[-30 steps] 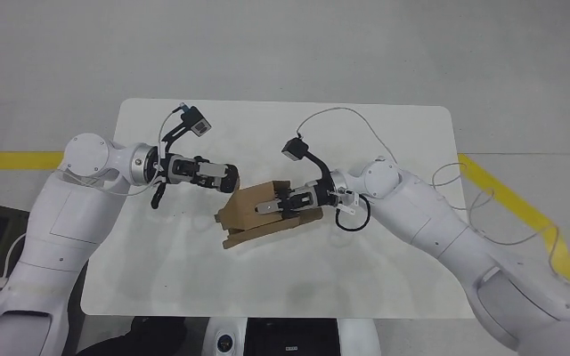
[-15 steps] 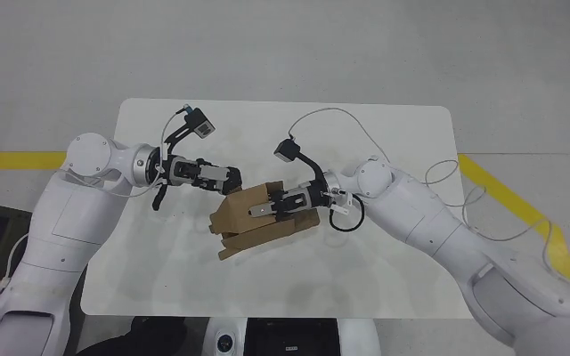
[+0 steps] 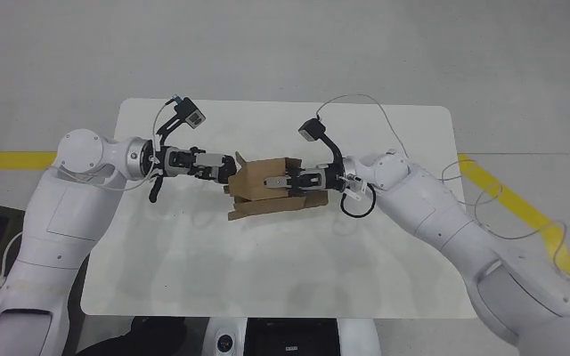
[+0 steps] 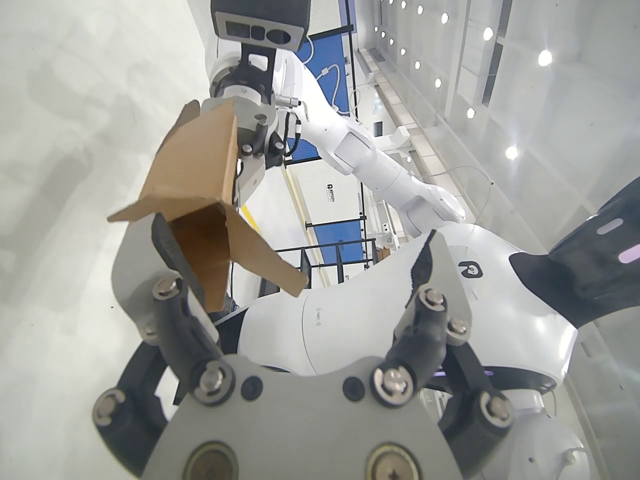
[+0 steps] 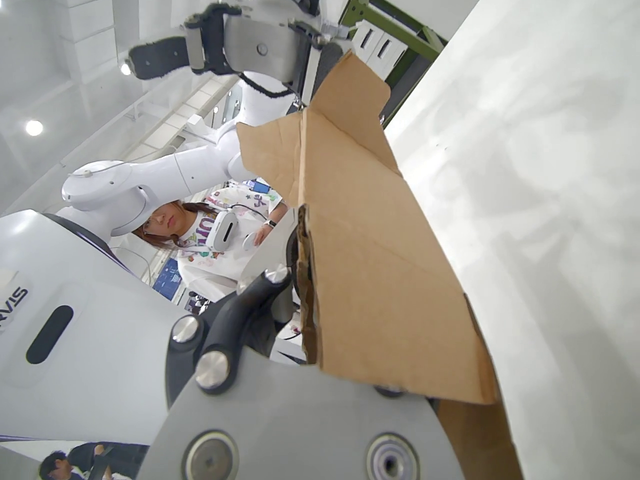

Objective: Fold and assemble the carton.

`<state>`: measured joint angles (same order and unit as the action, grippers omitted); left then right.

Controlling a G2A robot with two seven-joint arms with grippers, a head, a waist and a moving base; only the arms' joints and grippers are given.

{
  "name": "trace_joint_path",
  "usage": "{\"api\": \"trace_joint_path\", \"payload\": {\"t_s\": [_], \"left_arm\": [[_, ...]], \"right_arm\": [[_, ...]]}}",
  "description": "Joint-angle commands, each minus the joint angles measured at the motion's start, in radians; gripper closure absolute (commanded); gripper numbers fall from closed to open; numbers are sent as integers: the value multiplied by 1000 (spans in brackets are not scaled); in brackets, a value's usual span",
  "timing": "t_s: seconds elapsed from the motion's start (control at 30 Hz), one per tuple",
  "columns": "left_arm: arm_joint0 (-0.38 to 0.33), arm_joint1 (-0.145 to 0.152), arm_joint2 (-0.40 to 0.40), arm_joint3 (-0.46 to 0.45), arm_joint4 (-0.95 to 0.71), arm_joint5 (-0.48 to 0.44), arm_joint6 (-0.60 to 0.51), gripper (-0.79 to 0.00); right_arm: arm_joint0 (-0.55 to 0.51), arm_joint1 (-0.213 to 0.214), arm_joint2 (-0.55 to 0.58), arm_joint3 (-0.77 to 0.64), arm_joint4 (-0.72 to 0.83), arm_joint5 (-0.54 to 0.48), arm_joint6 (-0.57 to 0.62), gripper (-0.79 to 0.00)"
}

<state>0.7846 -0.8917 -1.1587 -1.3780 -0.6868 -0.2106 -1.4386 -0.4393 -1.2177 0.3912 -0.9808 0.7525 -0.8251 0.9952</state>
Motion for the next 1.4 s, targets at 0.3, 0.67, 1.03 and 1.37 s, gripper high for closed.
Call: {"api": "trace_joint_path", "payload": {"t_s": [0.3,0.67,1.03,1.37], "left_arm": [[20,-1,0,-26,10,15,-5,-785],[30,-1,-12,-37,6,25,-12,-785],[33,-4,-13,-41,2,39,-19,-785],[36,-6,-12,-40,7,47,-23,-785]], "right_arm": [[27,-38,11,62,-11,-79,-79,0],[78,-96,15,173,-52,-110,-111,0],[86,-156,14,228,-69,-121,-121,0],[97,-199,35,282,-87,-141,-142,0]]}}
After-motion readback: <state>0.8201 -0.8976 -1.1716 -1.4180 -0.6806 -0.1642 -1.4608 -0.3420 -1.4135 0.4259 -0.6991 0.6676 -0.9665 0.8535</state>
